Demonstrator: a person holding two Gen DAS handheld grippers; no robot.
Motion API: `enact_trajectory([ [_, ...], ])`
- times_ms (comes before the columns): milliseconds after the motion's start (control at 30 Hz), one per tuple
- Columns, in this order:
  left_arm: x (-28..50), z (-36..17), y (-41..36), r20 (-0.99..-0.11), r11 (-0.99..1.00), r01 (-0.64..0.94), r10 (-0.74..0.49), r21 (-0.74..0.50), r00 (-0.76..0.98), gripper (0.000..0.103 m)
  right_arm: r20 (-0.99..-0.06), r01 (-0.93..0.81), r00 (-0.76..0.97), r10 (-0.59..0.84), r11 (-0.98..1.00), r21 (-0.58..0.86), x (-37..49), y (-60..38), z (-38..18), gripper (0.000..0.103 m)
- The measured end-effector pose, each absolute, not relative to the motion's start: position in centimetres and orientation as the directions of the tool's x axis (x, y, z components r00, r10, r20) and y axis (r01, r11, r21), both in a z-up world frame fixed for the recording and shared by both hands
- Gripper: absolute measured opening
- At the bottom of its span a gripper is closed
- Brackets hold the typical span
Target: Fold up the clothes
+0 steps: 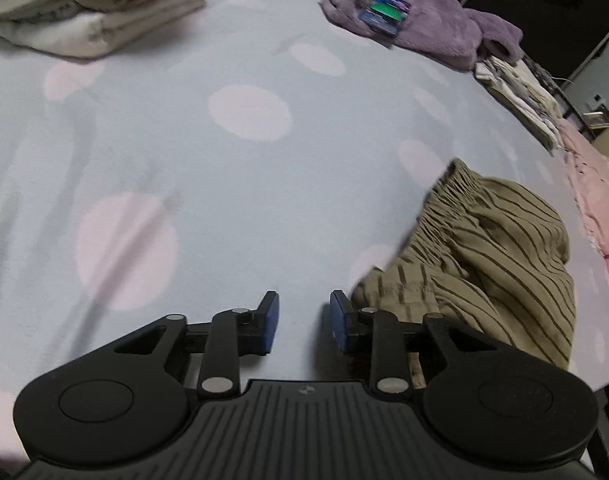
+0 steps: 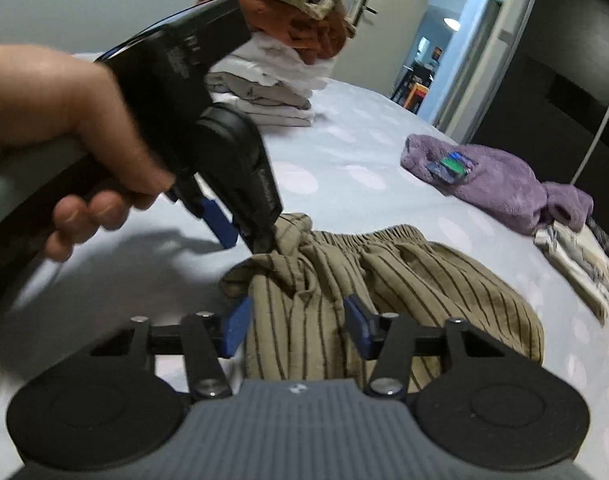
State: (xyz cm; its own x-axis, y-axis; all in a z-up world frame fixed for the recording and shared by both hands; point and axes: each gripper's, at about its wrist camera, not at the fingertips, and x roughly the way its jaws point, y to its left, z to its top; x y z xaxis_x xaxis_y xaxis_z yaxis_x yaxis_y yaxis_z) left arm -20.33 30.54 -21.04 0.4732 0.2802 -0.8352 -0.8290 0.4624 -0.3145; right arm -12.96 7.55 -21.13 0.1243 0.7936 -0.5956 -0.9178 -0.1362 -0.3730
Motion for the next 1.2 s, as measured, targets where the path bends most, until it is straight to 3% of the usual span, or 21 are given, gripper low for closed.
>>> enact_trajectory([
  [167, -23.1, -17.9, 29.9, -0.75, 0.461, -0.818, 0.39, -0.344, 0.535, 0.026, -0.585, -0.857, 0.173, 0.792, -0.171, -0.486, -14.7, 8.6, -22.6, 0.043],
  [200, -23.3, -17.4, 29.6, -0.73, 0.463, -0.811, 0.404, -0.356, 0.551, 0.026, -0.574, -0.837, 0.184, 0.798, -0.178, -0.517, -15.2, 9.0, -23.1, 0.038],
  [233, -23.7, -17.0, 29.4, -0.713, 0.472, -0.798, 0.404, -0.374, 0.573, 0.026, -0.562, -0.816, 0.195, 0.804, -0.185, -0.547, -15.6, 9.4, -23.5, 0.019],
  [267, -24.1, -16.6, 29.2, -0.695, 0.48, -0.784, 0.403, -0.392, 0.595, 0.026, -0.555, -0.791, 0.199, 0.808, -0.202, -0.577, -16.0, 9.7, -24.1, 0.008],
  [300, -24.2, -16.5, 29.0, -0.681, 0.497, -0.761, 0.383, -0.418, 0.624, 0.026, -0.553, -0.761, 0.196, 0.81, -0.231, -0.607, -16.4, 9.8, -24.6, 0.005],
  [533, -21.2, -18.6, 28.0, -0.779, 0.624, -0.651, 0.106, -0.432, 0.618, 0.026, -0.562, -0.637, 0.191, 0.805, -0.333, -0.695, -17.2, 10.6, -27.4, 0.011],
  [600, -20.5, -19.1, 26.8, -0.82, 0.677, -0.646, 0.11, -0.352, 0.562, 0.026, -0.562, -0.662, 0.185, 0.806, -0.321, -0.678, -16.9, 10.2, -26.8, 0.018],
  [633, -20.2, -19.5, 26.6, -0.837, 0.691, -0.647, 0.113, -0.321, 0.535, 0.026, -0.558, -0.671, 0.179, 0.81, -0.315, -0.672, -16.8, 9.7, -26.4, 0.034],
  [667, -20.0, -20.0, 26.4, -0.854, 0.704, -0.648, 0.116, -0.29, 0.508, 0.026, -0.554, -0.679, 0.173, 0.814, -0.309, -0.666, -16.6, 9.2, -25.9, 0.04],
  [900, -17.1, -21.4, 26.7, -0.864, 0.754, -0.632, 0.186, -0.179, 0.467, 0.026, -0.515, -0.739, 0.222, 0.828, -0.201, -0.643, -15.4, 7.0, -24.1, 0.043],
  [967, -16.3, -21.7, 27.0, -0.854, 0.754, -0.639, 0.224, -0.154, 0.469, 0.026, -0.54, -0.753, 0.256, 0.802, -0.185, -0.632, -15.0, 7.9, -24.5, 0.042],
  [1033, -16.2, -22.0, 27.6, -0.857, 0.748, -0.644, 0.221, -0.158, 0.467, 0.026, -0.584, -0.789, 0.238, 0.776, -0.196, -0.582, -14.4, 8.6, -24.6, 0.006],
  [1200, -18.0, -21.0, 27.5, -0.887, 0.728, -0.658, 0.157, -0.193, 0.435, 0.026, -0.622, -0.854, 0.136, 0.771, -0.228, -0.468, -13.8, 8.2, -22.9, 0.007],
])
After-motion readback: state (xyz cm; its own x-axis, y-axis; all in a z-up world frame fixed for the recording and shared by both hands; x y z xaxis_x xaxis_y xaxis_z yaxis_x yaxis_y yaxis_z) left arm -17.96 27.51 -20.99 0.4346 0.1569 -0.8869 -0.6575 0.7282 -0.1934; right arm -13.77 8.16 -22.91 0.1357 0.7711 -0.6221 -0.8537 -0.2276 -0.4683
